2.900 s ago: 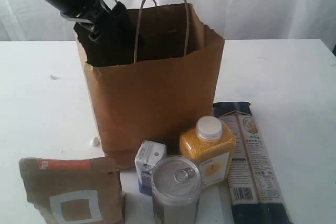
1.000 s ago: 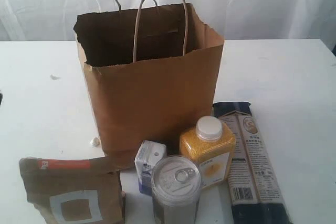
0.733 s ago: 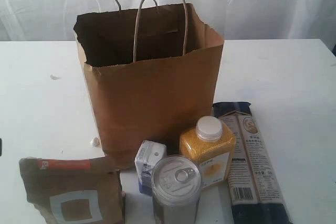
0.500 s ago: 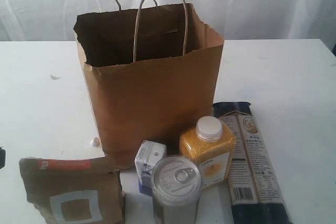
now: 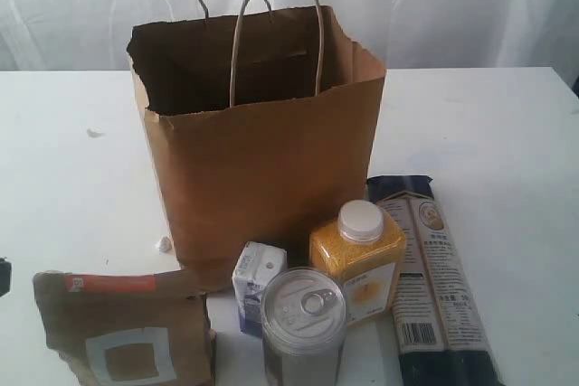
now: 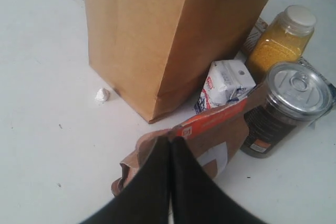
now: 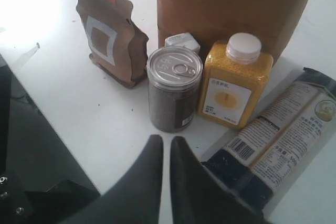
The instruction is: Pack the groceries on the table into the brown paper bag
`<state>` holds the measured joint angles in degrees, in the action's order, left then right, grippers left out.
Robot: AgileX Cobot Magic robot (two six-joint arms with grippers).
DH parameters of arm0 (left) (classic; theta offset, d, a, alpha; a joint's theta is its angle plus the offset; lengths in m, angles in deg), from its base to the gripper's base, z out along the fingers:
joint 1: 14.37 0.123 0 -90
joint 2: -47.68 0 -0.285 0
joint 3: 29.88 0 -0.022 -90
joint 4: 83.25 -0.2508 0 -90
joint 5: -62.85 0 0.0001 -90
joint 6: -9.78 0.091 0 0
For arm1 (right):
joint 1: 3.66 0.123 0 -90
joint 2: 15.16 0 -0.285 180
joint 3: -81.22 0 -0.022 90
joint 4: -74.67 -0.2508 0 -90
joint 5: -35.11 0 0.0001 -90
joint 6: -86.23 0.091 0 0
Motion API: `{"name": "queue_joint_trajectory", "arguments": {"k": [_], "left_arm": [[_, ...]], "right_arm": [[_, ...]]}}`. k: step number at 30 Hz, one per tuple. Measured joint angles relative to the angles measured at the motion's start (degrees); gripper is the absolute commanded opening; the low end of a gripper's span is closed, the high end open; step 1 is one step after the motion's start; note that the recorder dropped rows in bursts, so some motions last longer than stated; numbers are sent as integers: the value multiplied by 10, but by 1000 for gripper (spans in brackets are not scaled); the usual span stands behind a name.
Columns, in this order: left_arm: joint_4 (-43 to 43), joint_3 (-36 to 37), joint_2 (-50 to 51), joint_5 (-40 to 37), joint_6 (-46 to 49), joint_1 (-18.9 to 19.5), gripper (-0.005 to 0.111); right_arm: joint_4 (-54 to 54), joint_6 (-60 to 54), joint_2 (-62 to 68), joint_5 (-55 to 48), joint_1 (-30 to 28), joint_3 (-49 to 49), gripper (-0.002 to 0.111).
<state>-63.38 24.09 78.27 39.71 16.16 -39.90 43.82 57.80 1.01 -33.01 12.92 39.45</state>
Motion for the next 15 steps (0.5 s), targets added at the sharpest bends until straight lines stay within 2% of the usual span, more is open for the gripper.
{"name": "queue_joint_trajectory", "arguments": {"k": [4,7,13,15], "left_arm": [[-56,35,-25,8,0,0,0],[-149,83,-93,10,0,0,0],[-163,172,-219,10,0,0,0],[-163,200,-223,17,0,0,0]], "right_arm": [[0,0,0,-7,0,0,5],[0,0,0,-8,0,0,5],[0,0,0,-6,0,0,5],[0,1,0,-4,0,0,5]]}}
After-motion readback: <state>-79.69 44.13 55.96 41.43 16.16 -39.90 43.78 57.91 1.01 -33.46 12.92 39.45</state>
